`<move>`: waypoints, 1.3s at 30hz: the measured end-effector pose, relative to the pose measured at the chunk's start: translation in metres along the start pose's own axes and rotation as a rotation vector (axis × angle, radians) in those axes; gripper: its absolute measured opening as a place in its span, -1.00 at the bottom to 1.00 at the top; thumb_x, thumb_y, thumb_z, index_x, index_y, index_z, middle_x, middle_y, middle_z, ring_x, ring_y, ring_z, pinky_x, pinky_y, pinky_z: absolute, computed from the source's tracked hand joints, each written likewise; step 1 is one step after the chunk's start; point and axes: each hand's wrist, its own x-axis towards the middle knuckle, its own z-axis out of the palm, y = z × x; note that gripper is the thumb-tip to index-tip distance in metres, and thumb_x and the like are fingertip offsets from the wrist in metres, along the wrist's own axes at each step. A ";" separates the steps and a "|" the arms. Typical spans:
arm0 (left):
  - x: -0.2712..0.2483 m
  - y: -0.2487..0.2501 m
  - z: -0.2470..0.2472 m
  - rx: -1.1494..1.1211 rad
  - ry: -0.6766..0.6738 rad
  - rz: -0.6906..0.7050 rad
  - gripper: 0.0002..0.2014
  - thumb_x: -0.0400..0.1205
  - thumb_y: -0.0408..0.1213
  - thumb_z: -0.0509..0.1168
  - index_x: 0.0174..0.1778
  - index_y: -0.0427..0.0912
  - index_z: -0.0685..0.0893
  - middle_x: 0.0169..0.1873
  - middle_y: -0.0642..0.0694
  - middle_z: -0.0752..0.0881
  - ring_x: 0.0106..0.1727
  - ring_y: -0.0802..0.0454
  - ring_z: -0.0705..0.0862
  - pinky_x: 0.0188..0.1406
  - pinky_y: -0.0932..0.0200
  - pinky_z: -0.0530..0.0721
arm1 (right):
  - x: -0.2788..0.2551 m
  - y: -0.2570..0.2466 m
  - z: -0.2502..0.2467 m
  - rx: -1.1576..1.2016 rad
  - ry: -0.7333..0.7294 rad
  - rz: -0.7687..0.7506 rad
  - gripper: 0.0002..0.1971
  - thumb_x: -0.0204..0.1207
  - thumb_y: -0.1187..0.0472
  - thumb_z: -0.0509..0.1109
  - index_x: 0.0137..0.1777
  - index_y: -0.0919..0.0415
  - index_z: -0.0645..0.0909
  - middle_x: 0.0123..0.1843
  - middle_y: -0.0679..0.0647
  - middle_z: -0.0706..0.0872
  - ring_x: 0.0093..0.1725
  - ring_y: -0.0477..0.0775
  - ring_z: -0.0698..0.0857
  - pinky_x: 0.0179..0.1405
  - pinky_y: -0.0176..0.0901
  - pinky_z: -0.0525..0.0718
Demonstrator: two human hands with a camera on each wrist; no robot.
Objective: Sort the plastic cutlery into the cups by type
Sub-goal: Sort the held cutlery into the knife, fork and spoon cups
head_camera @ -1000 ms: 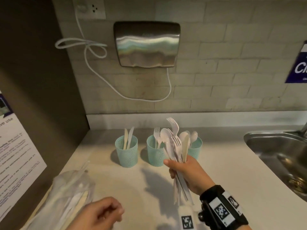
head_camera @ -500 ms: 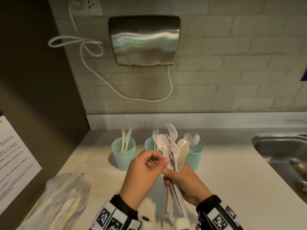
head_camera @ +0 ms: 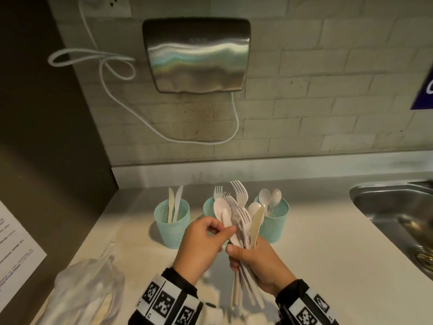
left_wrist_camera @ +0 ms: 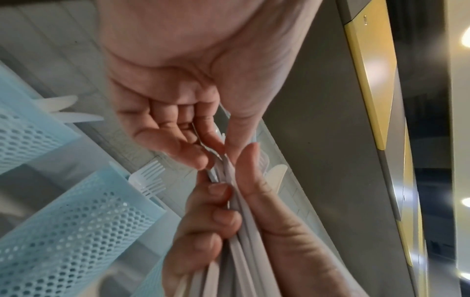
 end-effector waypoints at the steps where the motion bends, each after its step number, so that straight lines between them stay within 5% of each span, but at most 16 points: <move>1: 0.001 0.000 0.000 -0.013 0.010 0.003 -0.77 0.40 -0.13 0.54 -0.33 -0.15 0.64 -0.39 -0.08 0.69 -0.40 0.04 0.66 -0.33 0.17 0.64 | 0.000 0.000 -0.001 0.006 0.003 0.004 -0.61 0.22 0.29 0.57 0.04 0.30 0.59 -0.46 -0.03 0.68 -0.53 -0.06 0.48 -0.50 -0.23 0.52; 9: 0.013 0.013 -0.007 -0.140 0.081 0.036 -0.82 0.51 -0.21 0.44 -0.27 -0.22 0.61 -0.41 -0.12 0.72 -0.43 0.10 0.69 -0.25 0.10 0.68 | 0.001 0.003 -0.009 0.089 0.039 0.038 -0.32 0.04 -0.04 0.75 0.03 0.31 0.55 -0.38 0.06 0.58 -0.50 0.00 0.51 -0.46 -0.18 0.58; 14: 0.021 0.019 -0.013 -0.371 0.171 0.078 -0.81 0.61 -0.29 0.31 -0.27 -0.18 0.46 -0.41 -0.13 0.82 -0.36 0.00 0.79 -0.24 0.14 0.72 | -0.001 -0.003 -0.011 0.142 0.094 0.043 -0.48 0.12 -0.01 0.71 -0.07 0.29 0.59 -0.46 0.07 0.54 -0.54 0.00 0.48 -0.49 -0.19 0.58; 18: 0.022 0.028 -0.022 -0.481 0.169 0.111 -0.84 0.66 -0.32 0.23 -0.21 -0.20 0.40 -0.42 -0.14 0.82 -0.33 -0.01 0.81 -0.32 0.28 0.72 | -0.001 -0.002 -0.013 0.057 0.276 0.056 -0.72 0.36 0.17 0.53 -0.03 0.29 0.59 -0.47 0.06 0.54 -0.53 0.01 0.47 -0.44 -0.14 0.56; 21: 0.014 0.025 -0.012 -0.406 0.173 0.148 -0.87 0.68 -0.23 0.18 -0.18 -0.13 0.44 -0.56 -0.03 0.68 -0.48 0.03 0.70 -0.28 0.11 0.68 | 0.001 0.003 -0.012 -0.112 0.410 0.006 -0.82 0.48 0.24 0.47 -0.02 0.32 0.59 -0.44 0.11 0.55 -0.46 0.06 0.53 -0.34 -0.05 0.63; 25: -0.009 0.021 0.021 -0.323 0.052 0.092 -0.82 0.52 -0.17 0.42 -0.16 -0.16 0.56 -0.56 0.06 0.57 -0.53 0.21 0.53 -0.42 0.26 0.55 | 0.005 0.008 -0.004 -0.246 0.529 -0.085 -0.90 0.48 0.42 0.42 -0.07 0.41 0.56 -0.39 0.18 0.61 -0.47 0.06 0.57 -0.44 -0.21 0.61; 29: -0.020 0.011 0.041 -0.042 -0.047 0.138 -0.74 0.34 -0.08 0.57 -0.28 -0.09 0.64 -0.68 0.12 0.45 -0.58 0.19 0.38 -0.46 0.34 0.44 | 0.007 0.008 0.000 -0.500 0.579 -0.164 -0.83 0.52 0.42 0.33 -0.18 0.13 0.59 -0.32 -0.03 0.68 -0.36 -0.36 0.66 -0.41 -0.54 0.56; 31: -0.018 0.009 0.042 0.069 0.005 0.170 -0.77 0.34 -0.03 0.56 -0.29 -0.07 0.72 -0.58 0.09 0.56 -0.52 0.12 0.48 -0.45 0.32 0.53 | 0.004 0.006 0.001 -0.496 0.590 -0.169 -0.85 0.53 0.39 0.32 -0.16 0.12 0.58 -0.31 -0.03 0.69 -0.36 -0.33 0.67 -0.39 -0.55 0.55; 34: -0.017 0.011 0.043 0.156 0.016 0.205 -0.82 0.42 -0.04 0.50 -0.24 -0.07 0.79 -0.31 -0.01 0.74 -0.26 0.09 0.69 -0.16 0.15 0.69 | 0.002 0.005 0.001 -0.466 0.581 -0.169 -0.80 0.51 0.45 0.32 -0.20 0.12 0.55 -0.32 0.00 0.69 -0.35 -0.17 0.64 -0.42 -0.52 0.55; 39: -0.017 0.014 0.039 0.213 0.049 0.249 -0.76 0.49 -0.18 0.40 -0.34 -0.31 0.65 -0.44 -0.13 0.61 -0.36 -0.10 0.61 -0.26 0.00 0.63 | 0.002 0.005 -0.001 -0.473 0.532 -0.137 -0.73 0.47 0.42 0.37 -0.10 -0.04 0.57 -0.22 -0.03 0.74 -0.24 -0.12 0.69 -0.37 -0.48 0.61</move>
